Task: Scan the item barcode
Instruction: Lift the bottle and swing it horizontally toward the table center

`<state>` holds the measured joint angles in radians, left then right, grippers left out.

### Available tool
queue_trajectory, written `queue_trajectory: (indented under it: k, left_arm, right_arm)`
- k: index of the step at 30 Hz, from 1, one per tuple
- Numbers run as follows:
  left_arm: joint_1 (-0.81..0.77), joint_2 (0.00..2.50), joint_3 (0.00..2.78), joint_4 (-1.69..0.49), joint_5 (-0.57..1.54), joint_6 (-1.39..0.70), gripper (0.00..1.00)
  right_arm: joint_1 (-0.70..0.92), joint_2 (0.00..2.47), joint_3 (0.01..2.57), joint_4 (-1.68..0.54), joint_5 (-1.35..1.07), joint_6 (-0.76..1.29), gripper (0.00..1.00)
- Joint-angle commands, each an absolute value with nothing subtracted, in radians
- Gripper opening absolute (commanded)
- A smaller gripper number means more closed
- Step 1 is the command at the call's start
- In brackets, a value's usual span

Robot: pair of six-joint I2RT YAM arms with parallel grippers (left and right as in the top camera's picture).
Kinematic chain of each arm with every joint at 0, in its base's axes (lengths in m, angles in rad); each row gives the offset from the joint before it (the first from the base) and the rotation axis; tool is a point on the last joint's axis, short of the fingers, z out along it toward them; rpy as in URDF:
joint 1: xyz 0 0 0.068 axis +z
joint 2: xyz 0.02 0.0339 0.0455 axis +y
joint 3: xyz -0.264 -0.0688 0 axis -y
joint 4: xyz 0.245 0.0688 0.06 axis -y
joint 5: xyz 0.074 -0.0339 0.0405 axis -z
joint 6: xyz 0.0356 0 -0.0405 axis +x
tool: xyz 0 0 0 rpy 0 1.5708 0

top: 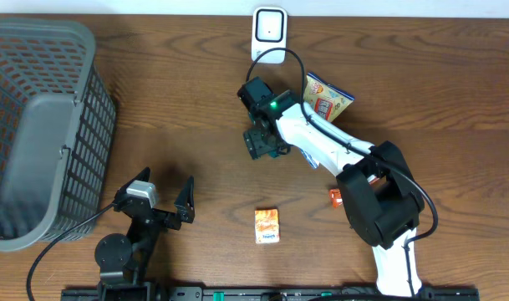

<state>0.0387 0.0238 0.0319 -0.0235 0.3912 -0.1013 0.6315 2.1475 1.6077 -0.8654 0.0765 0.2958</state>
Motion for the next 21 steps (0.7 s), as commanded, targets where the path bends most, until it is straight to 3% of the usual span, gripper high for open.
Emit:
queue_trajectory:
  k: [1,6,7,8,9,10,17,21]
  left_arm:
    - [0.04,0.023,0.004,-0.039,0.408,-0.103,0.98]
    - [0.04,0.023,0.004,-0.039,0.408,-0.102,0.98]
    - [0.04,0.023,0.004,-0.039,0.408,-0.102,0.98]
    - [0.04,0.023,0.004,-0.039,0.408,-0.103,0.98]
    - [0.04,0.023,0.004,-0.039,0.408,-0.102,0.98]
    - [0.04,0.023,0.004,-0.039,0.408,-0.102,0.98]
    - [0.04,0.023,0.004,-0.039,0.408,-0.103,0.98]
    - [0.04,0.023,0.004,-0.039,0.408,-0.103,0.98]
  right_arm:
    - [0.611,2.169,1.62,-0.86,0.075,0.268,0.77]
    - [0.601,2.218,1.62,-0.856,0.019,0.211,0.56]
    - [0.601,2.237,1.62,-0.851,-0.001,0.184,0.45]
    - [0.601,2.258,1.62,-0.856,-0.003,0.183,0.24]
    - [0.601,2.265,1.62,-0.865,-0.006,0.187,0.1]
    - [0.6,2.272,1.62,-0.872,-0.013,0.187,0.01]
    - [0.583,2.218,1.624,-0.887,-0.113,0.17,0.01]
    - [0.548,2.132,1.624,-0.919,-0.294,0.046,0.01]
